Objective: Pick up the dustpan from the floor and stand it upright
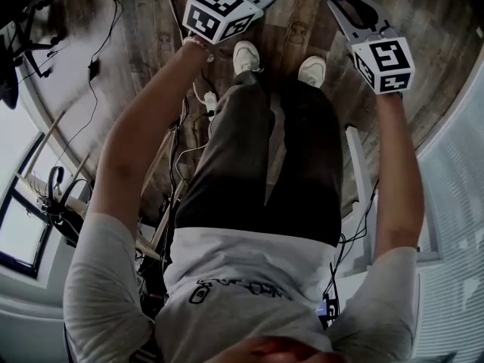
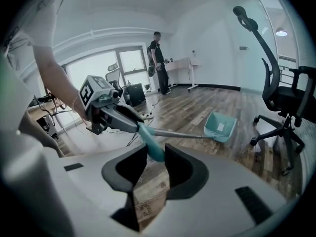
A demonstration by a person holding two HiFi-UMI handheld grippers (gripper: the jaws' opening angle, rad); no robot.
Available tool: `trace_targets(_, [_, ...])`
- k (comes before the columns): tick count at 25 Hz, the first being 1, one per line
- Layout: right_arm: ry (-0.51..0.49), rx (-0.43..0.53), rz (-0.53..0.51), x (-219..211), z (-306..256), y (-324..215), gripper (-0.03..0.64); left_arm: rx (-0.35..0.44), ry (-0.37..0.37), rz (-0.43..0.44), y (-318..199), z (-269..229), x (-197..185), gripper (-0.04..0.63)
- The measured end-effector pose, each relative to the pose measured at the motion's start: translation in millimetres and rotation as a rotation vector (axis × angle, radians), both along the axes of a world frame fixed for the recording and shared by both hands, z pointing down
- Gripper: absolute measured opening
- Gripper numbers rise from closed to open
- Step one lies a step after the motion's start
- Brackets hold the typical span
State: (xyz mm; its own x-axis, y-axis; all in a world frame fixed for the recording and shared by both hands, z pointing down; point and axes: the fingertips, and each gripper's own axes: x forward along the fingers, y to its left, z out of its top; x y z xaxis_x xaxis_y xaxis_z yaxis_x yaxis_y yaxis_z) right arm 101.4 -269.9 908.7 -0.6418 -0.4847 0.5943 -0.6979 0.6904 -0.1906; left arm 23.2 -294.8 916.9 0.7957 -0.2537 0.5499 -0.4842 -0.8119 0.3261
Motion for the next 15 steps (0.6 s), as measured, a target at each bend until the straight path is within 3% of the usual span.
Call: trace_targets(15, [-0.045,-0.03,0.005,-7,-103,26,0.1,-0.063,0.034,-0.032,27,-99,-8,0.097])
